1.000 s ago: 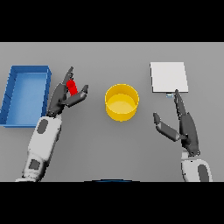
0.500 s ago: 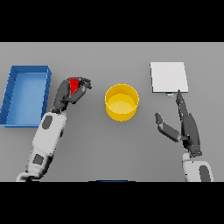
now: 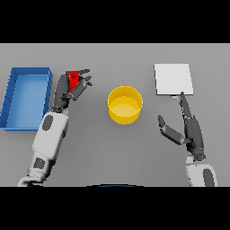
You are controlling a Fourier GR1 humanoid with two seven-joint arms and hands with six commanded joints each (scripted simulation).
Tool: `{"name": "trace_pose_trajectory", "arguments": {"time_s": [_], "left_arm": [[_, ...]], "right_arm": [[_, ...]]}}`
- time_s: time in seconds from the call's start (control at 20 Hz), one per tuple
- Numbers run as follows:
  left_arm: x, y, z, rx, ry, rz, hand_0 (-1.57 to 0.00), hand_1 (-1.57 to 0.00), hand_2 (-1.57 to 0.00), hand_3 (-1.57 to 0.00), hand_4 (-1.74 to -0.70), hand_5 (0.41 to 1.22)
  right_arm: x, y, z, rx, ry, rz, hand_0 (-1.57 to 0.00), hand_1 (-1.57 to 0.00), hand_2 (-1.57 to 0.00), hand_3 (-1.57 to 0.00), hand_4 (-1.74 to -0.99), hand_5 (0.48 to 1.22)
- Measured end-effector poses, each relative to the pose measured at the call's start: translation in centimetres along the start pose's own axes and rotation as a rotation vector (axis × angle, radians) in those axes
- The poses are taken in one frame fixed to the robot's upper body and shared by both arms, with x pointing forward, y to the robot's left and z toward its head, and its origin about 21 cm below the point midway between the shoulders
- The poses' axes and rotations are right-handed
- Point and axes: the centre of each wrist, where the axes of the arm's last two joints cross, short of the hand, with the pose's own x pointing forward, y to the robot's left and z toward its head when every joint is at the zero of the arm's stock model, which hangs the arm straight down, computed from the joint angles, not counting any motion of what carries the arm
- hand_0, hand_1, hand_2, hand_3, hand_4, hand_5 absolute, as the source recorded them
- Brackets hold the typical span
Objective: Pick up the red beaker and tilt it to pour out 1 green nut into yellow bowl. Pick up the yellow bowl and place it on the metallic measuring scale.
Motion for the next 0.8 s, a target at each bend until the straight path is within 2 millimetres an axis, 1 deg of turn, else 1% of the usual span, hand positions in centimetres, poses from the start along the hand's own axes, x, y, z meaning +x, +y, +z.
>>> {"name": "trace_pose_trajectory", "arguments": {"time_s": [0.15, 0.2, 0.3, 0.35, 0.45, 0.5, 0.55, 0.6, 0.65, 0.7, 0.8], "left_arm": [[2.2, 0.0, -0.6, -0.047, -0.046, -0.089, -1.56, -1.56, -1.56, -1.55, -1.72, 1.117], [2.7, -0.3, -0.5, -0.079, -0.051, -0.14, -1.56, -1.56, -1.56, -1.56, -1.73, 1.121], [4.1, 0.2, -0.8, -0.132, -0.029, -0.275, -1.56, -1.56, -1.56, -1.56, -1.73, 1.125], [4.6, 0.1, -0.8, -0.159, -0.029, -0.323, -1.56, -1.56, -1.56, -1.56, -1.73, 1.122], [5.2, -0.5, -0.9, -0.195, -0.021, -0.389, -1.56, -1.56, -1.56, -1.56, -1.73, 1.112], [5.4, -0.7, -1.0, -0.205, -0.017, -0.415, -1.56, -1.56, -1.56, -1.56, -1.73, 1.111], [5.6, -1.1, -1.1, -0.215, -0.013, -0.438, -1.56, -1.56, -1.56, -1.56, -1.73, 1.112], [5.4, -1.3, -1.1, -0.223, -0.011, -0.46, -1.57, -1.57, -1.57, -1.56, -1.73, 1.114], [5.9, -1.5, -1.3, -0.218, 0.006, -0.498, -1.57, -1.57, -1.57, -1.57, -1.74, 1.117], [6.3, -1.9, -1.7, -0.226, 0.0, -0.572, -1.57, -1.57, -1.57, -1.57, -1.74, 1.128], [6.8, -2.6, -1.9, -0.246, -0.006, -0.724, -1.57, -1.57, -1.57, -1.57, -1.74, 1.133]], "right_arm": [[0.0, 0.1, 0.6, 0.009, -0.017, 0.004, 0.0, 0.0, 0.0, 0.0, -1.261, 0.661], [0.2, -0.2, 0.4, 0.001, -0.021, 0.011, 0.0, 0.0, 0.0, 0.0, -1.257, 0.663], [0.1, -0.4, 0.8, 0.004, -0.024, 0.019, 0.0, 0.0, 0.0, 0.0, -1.256, 0.671], [0.2, -0.6, 0.6, 0.0, -0.016, 0.022, 0.0, 0.0, 0.0, 0.0, -1.256, 0.674], [0.3, -0.5, 0.3, -0.003, -0.001, 0.027, 0.0, 0.0, 0.0, 0.0, -1.256, 0.678], [0.1, -0.4, 0.6, 0.003, 0.004, 0.031, 0.0, 0.0, 0.0, 0.0, -1.256, 0.678], [0.0, -0.2, 0.3, 0.007, 0.012, 0.028, 0.0, 0.0, 0.0, 0.0, -1.256, 0.678], [0.1, -0.3, 0.6, 0.013, -0.006, 0.021, 0.0, 0.0, 0.0, 0.0, -1.254, 0.68], [0.1, -0.3, 0.4, 0.006, 0.016, 0.026, 0.0, 0.0, 0.0, 0.0, -1.255, 0.681], [0.5, 0.0, 0.2, 0.008, -0.003, 0.023, 0.0, 0.0, 0.0, 0.0, -1.254, 0.683], [0.3, -0.3, 0.5, 0.01, 0.001, 0.016, 0.0, 0.0, 0.0, 0.0, -1.254, 0.687]]}}
